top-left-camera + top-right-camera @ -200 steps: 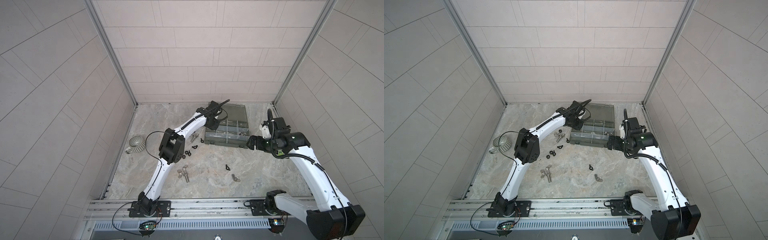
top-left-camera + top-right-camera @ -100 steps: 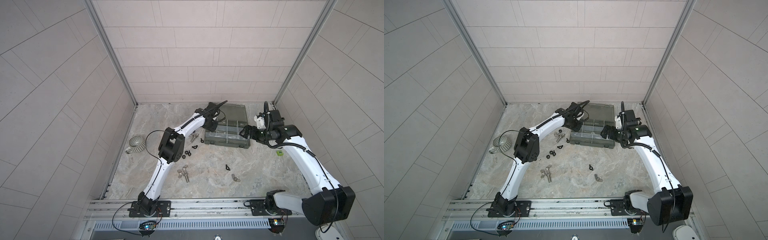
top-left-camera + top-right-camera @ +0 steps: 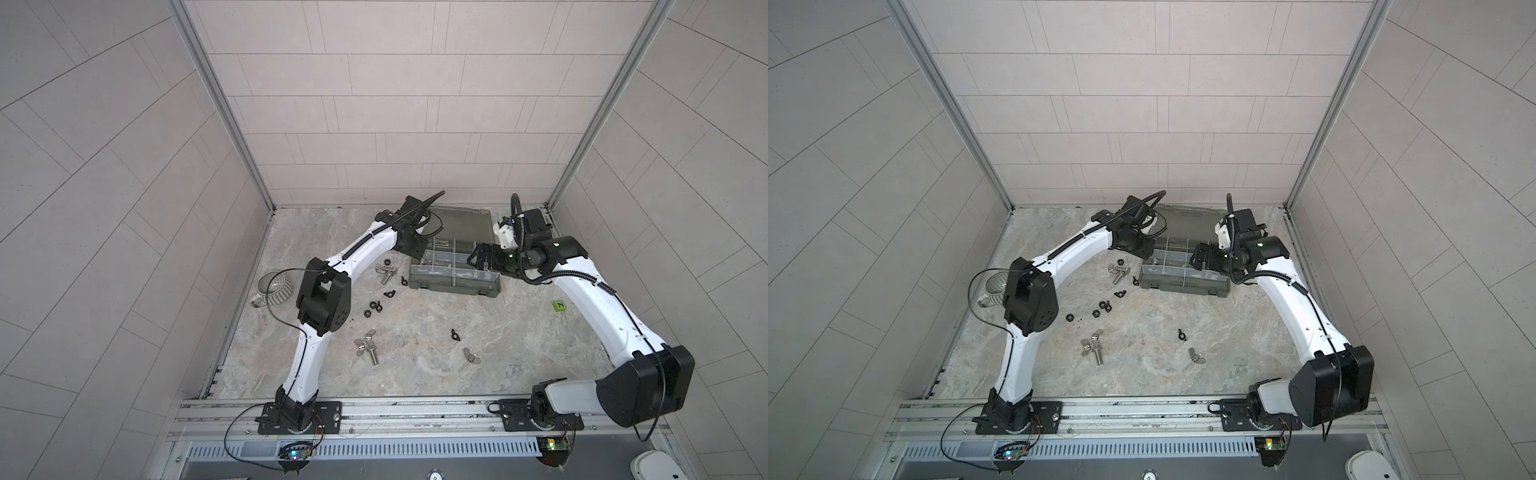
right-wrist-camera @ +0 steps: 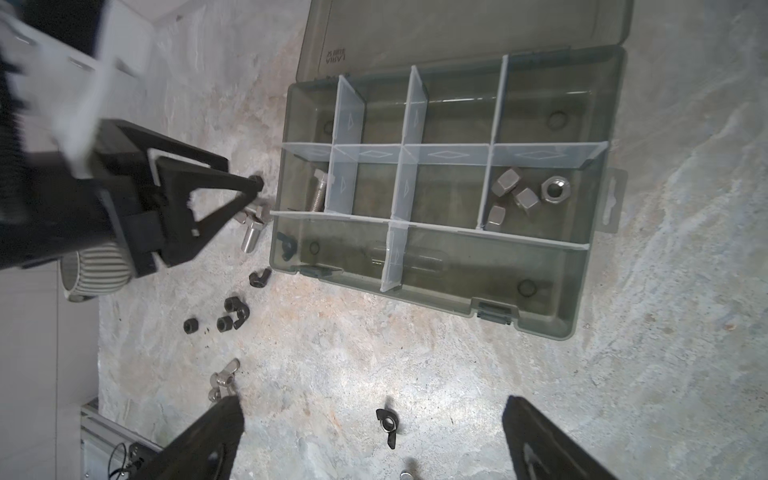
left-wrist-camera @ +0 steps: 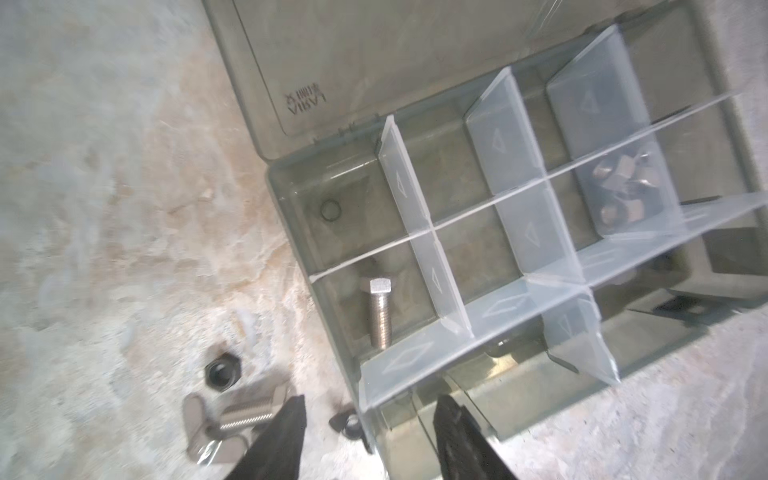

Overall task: Sort the screws and nuts into containers
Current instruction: 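Move the left gripper back over the pile of silver bolts, then lower the left gripper around another silver hex bolt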

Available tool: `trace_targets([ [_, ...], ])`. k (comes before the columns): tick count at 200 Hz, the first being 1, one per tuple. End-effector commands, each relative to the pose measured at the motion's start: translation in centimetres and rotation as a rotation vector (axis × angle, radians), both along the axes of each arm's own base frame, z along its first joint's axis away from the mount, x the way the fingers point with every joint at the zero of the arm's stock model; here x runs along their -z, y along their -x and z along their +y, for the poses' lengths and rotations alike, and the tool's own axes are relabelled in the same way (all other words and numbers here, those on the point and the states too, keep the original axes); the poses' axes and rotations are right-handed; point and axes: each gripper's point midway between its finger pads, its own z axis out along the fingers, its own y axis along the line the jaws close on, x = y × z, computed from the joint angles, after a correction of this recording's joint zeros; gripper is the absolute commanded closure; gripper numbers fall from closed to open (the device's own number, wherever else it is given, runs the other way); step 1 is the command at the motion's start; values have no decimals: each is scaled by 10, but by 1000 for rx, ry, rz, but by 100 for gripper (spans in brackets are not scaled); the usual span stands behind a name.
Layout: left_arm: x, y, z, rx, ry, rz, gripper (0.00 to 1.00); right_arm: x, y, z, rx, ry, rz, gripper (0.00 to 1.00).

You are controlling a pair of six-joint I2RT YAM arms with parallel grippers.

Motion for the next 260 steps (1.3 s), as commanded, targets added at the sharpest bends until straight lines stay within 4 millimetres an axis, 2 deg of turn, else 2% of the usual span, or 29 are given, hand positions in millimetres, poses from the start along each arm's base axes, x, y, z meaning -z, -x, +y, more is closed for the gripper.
trace_targets([
  [1,-9,8,40,-76,-21,8,42,5,2,16,-55,43,18,1],
  [16,6,21,63,-101,-26,70,42,7,0,28,-79,46,23,1],
  [38,28,41,89,-134,-41,135,42,8,-4,32,-82,46,28,1],
  [55,40,54,99,-143,-56,144,42,11,-6,35,-90,32,28,1],
  [72,52,58,105,-155,-60,148,42,15,-8,42,-98,4,32,1],
  [101,69,58,101,-166,-41,181,43,14,-13,56,-122,-16,38,1],
  [141,73,44,96,-172,-28,163,44,14,-17,62,-135,-17,51,1],
  [215,100,32,87,-174,-5,202,50,15,-15,57,-137,16,59,1],
  [260,116,28,83,-173,-10,226,51,19,-12,45,-116,22,84,1],
])
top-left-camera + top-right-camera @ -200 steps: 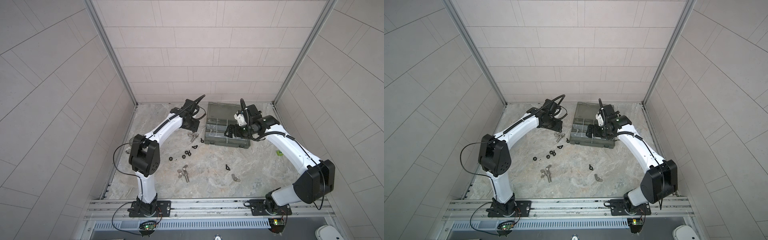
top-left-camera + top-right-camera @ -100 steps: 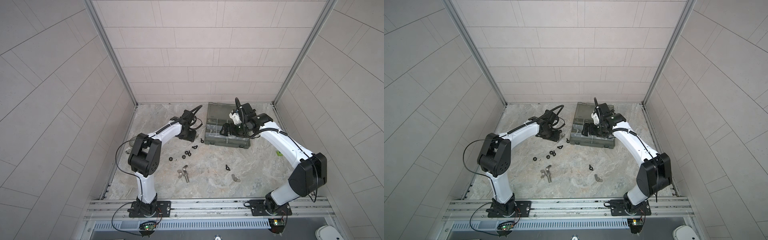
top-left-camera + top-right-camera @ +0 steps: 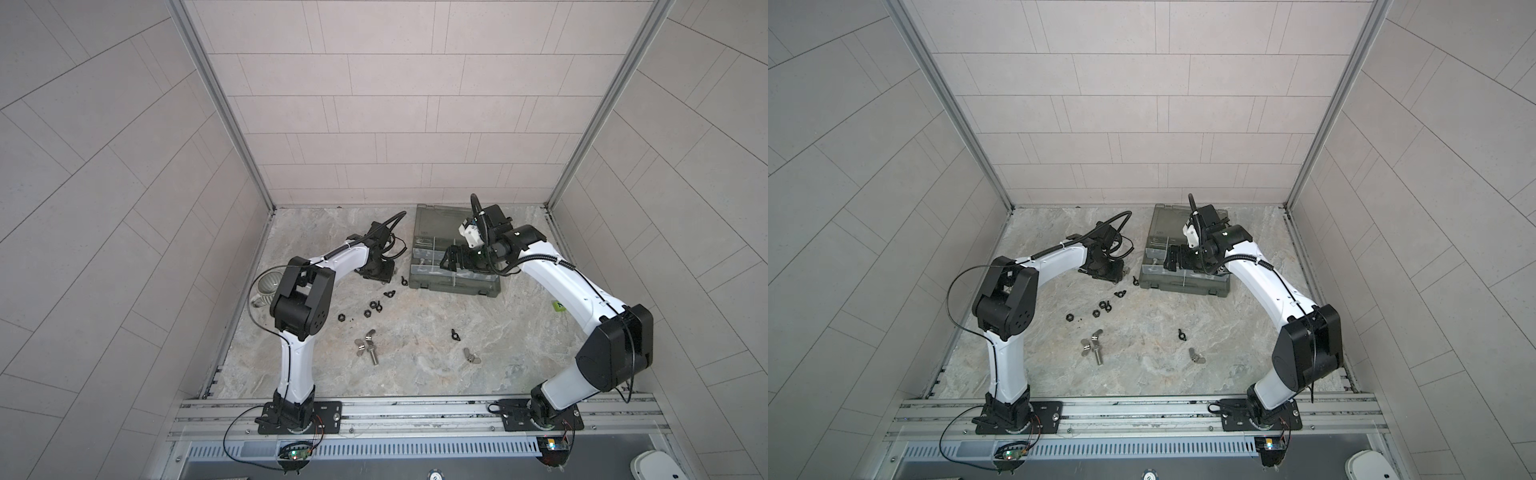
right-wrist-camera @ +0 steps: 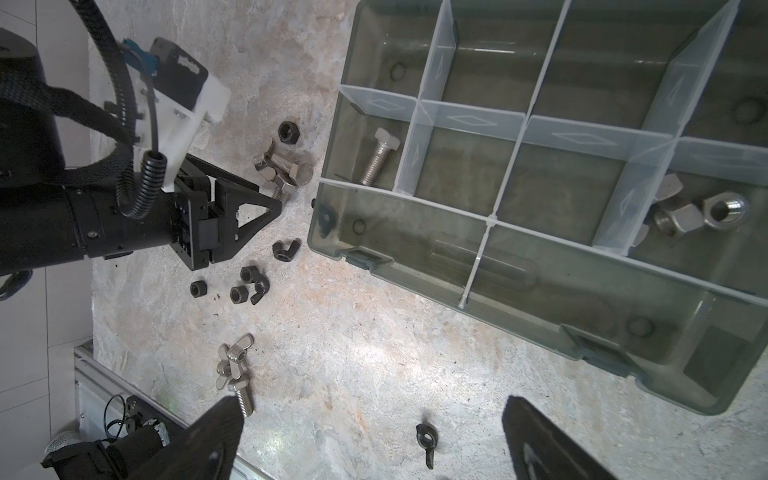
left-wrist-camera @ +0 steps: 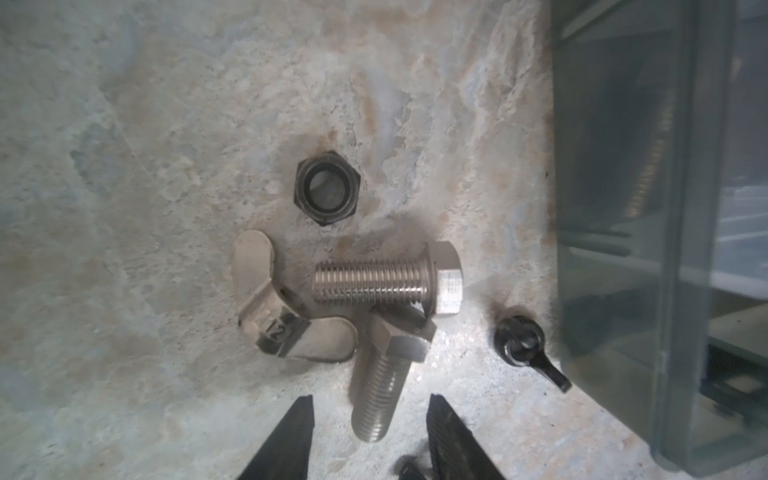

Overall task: Sort the screws and nuts into containers
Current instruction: 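Lower the left gripper around another silver hex bolt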

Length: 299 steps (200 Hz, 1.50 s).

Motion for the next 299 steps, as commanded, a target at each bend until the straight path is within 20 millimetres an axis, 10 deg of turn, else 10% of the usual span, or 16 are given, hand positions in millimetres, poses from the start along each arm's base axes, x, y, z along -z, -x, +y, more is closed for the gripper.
trace_targets([
  [1,2,-10,-5,-6,15,-4,51,0,4,-11,13,24,15,1],
  [110,10,-4,-11,-6,41,48,75,3,18,-42,76,34,32,1],
  [256,-95,-26,-34,51,79,-125,76,-8,39,-55,111,26,-45,1],
  [299,-80,-20,-35,60,57,-87,75,-9,43,-58,121,29,-54,1],
])
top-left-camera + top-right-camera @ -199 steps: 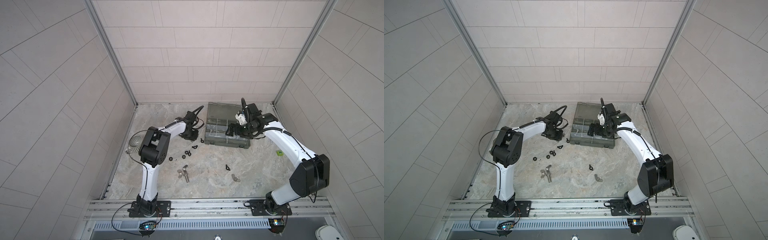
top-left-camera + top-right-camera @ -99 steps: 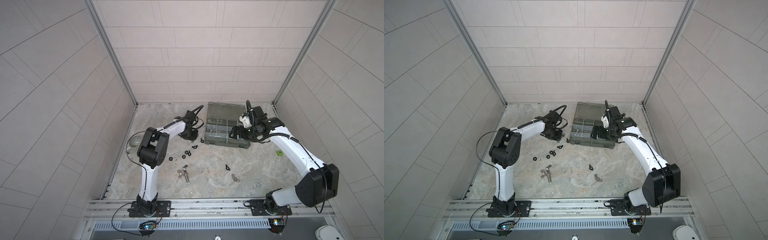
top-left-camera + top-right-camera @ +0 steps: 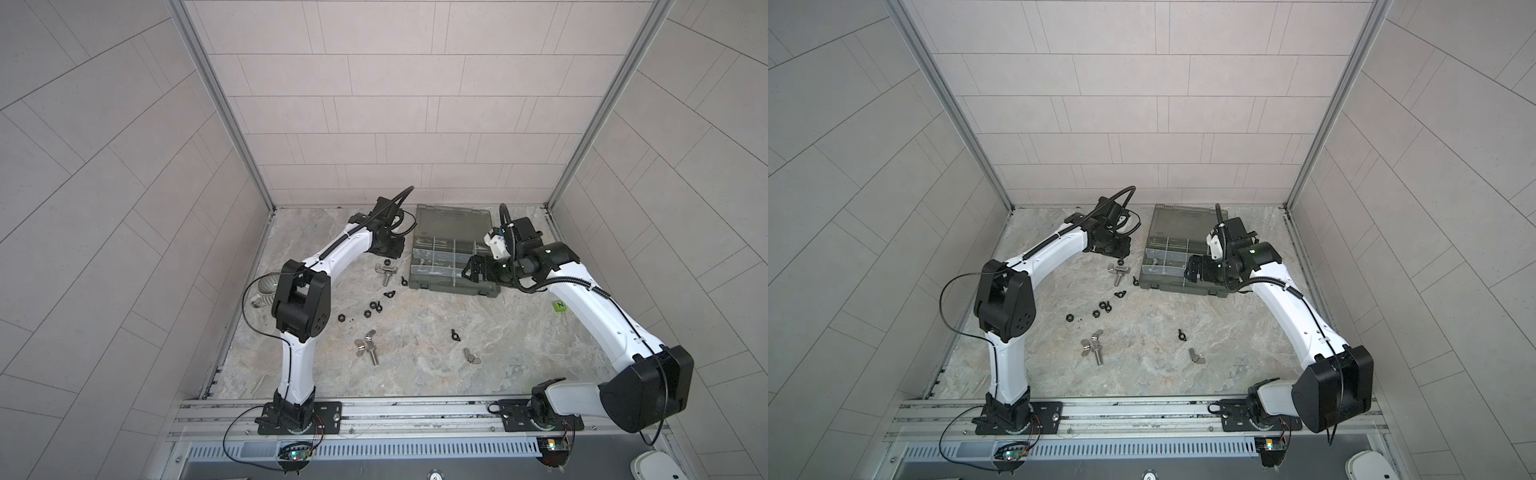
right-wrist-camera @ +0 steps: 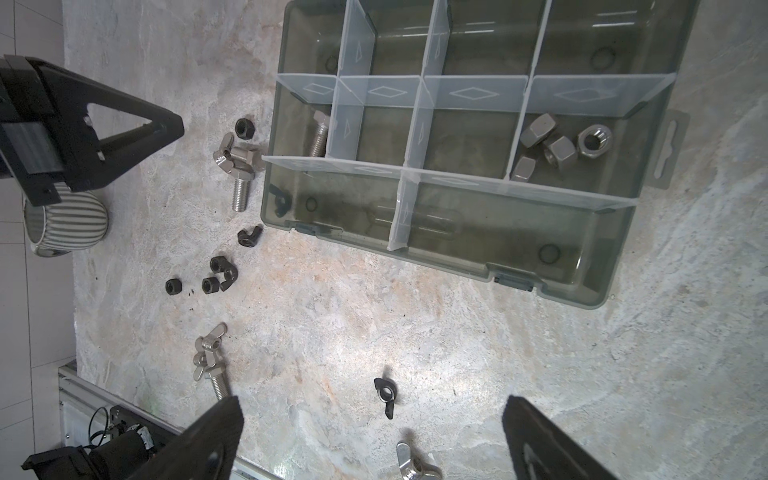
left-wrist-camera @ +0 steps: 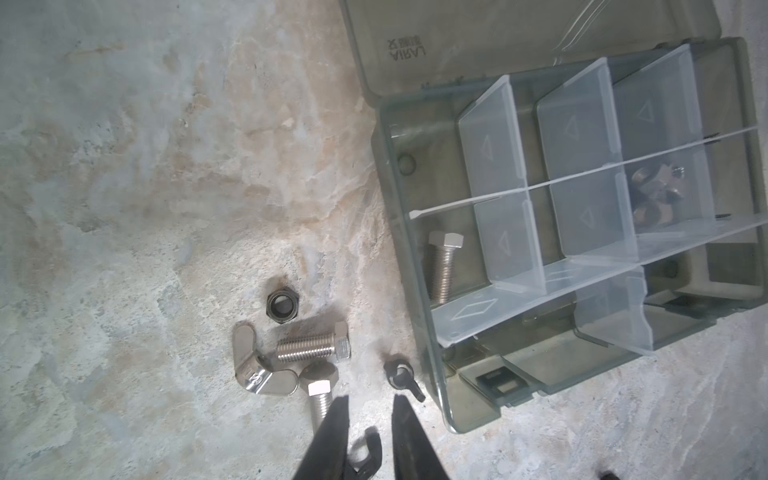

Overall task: Sort the screws and nuts into containers
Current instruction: 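Lower the left gripper around another silver hex bolt, then close the left gripper on the silver hex bolt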

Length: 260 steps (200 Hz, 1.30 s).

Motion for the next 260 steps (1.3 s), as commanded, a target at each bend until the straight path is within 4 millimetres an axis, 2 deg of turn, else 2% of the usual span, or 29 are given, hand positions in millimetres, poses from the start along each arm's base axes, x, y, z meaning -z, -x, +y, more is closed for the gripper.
trace_targets([
  [1,14,15,6,11,-45,57,75,-4,4,-7,24,12,-21,1],
  [44,42,35,21,-1,-90,102,62,2,9,-10,31,14,-6,1],
  [78,55,41,27,-15,-109,114,61,3,7,-10,27,15,3,1],
  [164,88,43,29,-19,-144,167,61,6,9,-17,31,22,14,1],
  [260,106,40,33,-21,-178,184,57,8,9,-23,43,16,27,1],
])
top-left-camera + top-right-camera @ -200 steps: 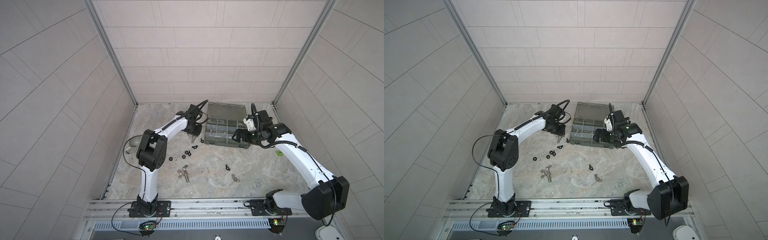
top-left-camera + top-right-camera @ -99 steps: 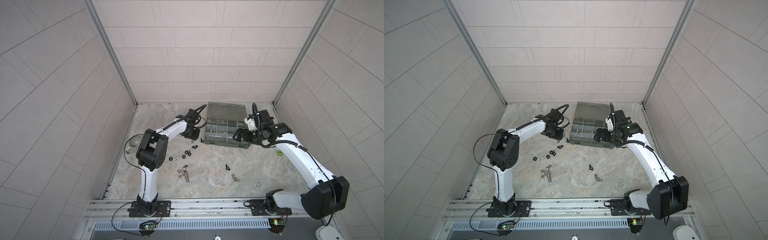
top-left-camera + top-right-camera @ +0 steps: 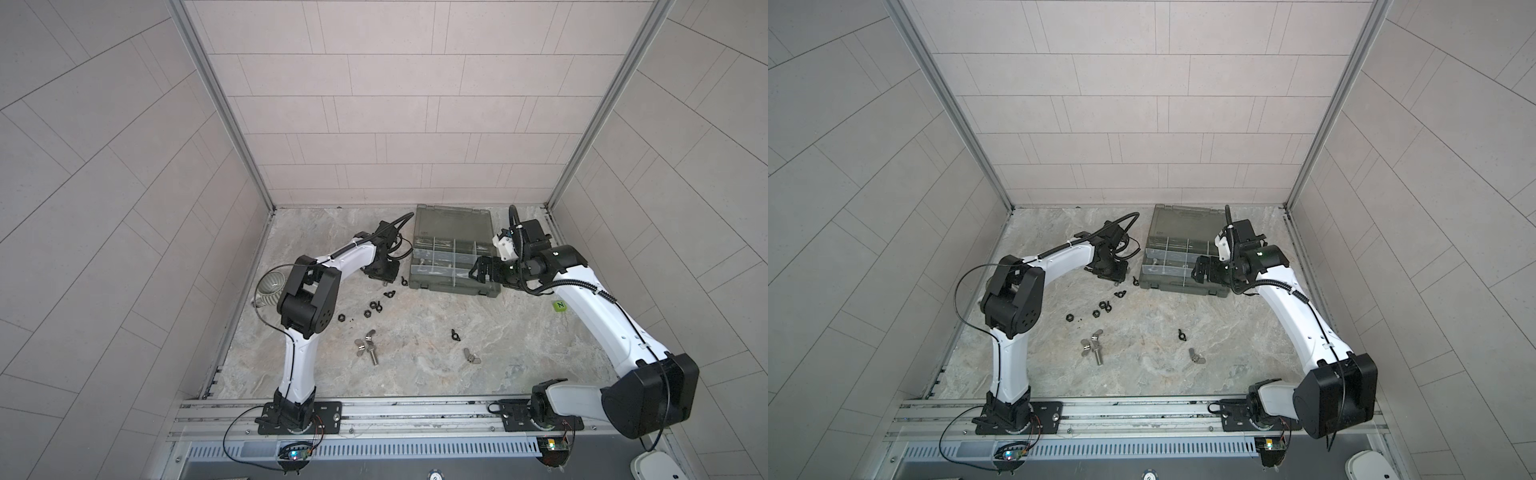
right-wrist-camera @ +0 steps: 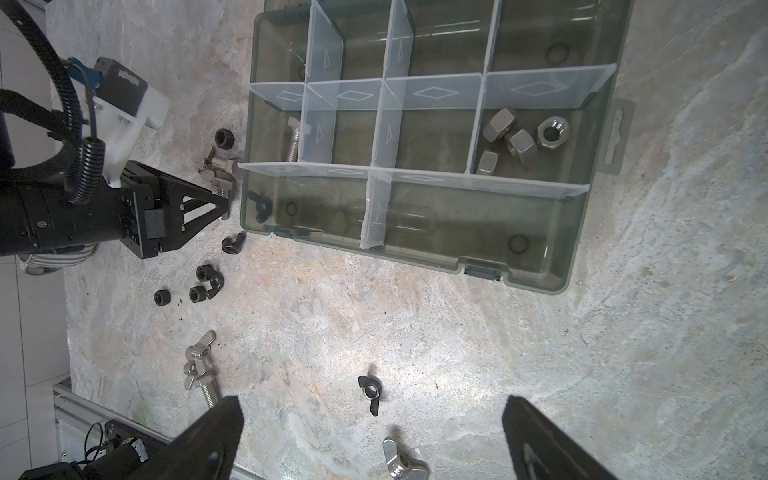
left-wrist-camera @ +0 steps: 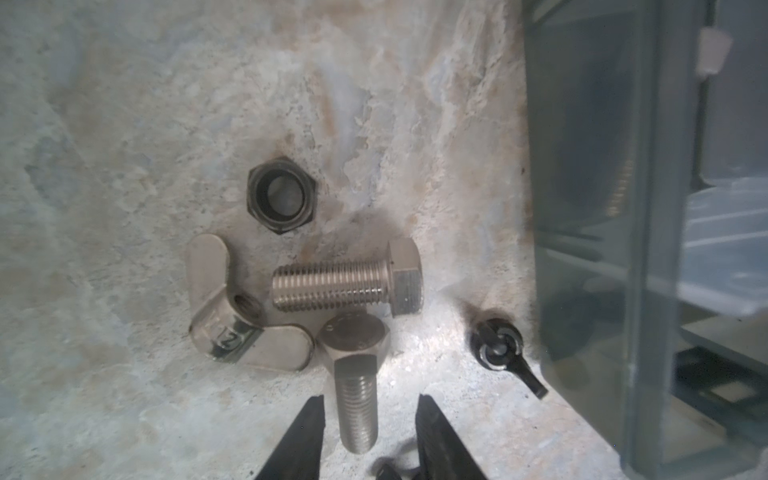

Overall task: Sort the screws and nuts into containers
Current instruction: 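Close the left gripper on the silver hex bolt, then lift the bolt with the left gripper and carry it over a compartment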

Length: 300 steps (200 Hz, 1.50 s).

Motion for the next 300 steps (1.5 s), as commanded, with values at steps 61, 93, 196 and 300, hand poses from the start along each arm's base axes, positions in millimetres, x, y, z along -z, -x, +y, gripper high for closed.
trace_targets([
  [61,23,-1,0,5,-23,34,56,6,6,-6,2,14,27,1],
  [93,27,-1,0,9,-29,51,78,6,6,-8,10,14,30,1],
  [196,-60,-13,-5,28,-23,-52,90,4,4,-8,13,-3,18,1],
  [300,-115,-57,-92,109,111,-189,86,-2,13,-17,32,-9,-12,1],
])
